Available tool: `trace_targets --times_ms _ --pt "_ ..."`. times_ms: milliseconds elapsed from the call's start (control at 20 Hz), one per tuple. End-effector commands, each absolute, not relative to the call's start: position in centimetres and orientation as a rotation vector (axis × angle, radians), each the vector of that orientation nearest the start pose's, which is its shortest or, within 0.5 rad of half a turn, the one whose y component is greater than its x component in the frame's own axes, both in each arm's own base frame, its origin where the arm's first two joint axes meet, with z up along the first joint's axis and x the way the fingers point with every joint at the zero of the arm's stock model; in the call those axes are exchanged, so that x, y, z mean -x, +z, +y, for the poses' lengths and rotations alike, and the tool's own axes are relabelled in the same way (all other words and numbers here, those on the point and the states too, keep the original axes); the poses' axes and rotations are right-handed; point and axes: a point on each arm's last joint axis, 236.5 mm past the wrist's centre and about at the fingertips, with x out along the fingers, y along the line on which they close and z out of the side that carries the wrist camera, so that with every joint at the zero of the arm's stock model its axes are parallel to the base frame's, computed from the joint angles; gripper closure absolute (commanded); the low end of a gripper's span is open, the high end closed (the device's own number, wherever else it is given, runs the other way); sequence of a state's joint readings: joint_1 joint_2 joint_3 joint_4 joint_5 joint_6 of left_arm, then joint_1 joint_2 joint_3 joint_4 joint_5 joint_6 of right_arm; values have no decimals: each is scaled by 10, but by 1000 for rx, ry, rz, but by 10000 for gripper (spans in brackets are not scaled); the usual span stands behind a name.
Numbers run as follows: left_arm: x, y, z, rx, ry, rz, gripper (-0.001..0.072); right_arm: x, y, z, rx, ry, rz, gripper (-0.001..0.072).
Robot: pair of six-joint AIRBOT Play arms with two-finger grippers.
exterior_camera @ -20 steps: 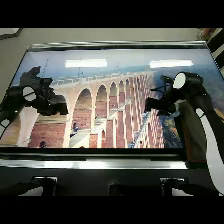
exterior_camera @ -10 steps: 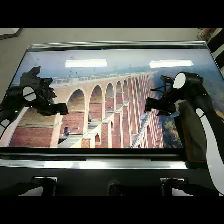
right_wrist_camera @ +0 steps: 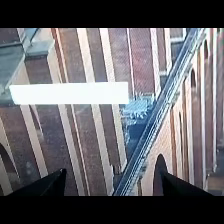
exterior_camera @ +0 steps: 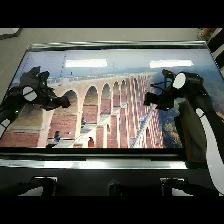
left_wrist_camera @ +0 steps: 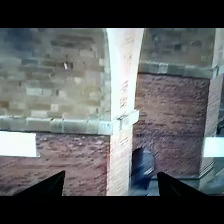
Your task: Fold the shirts.
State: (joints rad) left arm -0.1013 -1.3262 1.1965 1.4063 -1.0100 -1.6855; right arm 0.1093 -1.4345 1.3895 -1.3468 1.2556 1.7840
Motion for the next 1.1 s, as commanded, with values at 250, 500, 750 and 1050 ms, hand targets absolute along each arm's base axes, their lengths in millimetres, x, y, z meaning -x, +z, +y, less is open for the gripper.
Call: trace_targets --times_ms 250,500,750,1050 --pt "-521 37 88 601 251 966 -13 -467 48 97 -344 96 1080 30" --pt "-523 -11 193 1070 333 1018 -13 -436 35 98 -311 111 1220 31" --pt "-563 -30 223 1064 390 834 -13 -434 34 100 -320 117 1231 31" --pt "-600 -52 204 1149 309 751 79 -429 35 108 -349 137 1250 31"
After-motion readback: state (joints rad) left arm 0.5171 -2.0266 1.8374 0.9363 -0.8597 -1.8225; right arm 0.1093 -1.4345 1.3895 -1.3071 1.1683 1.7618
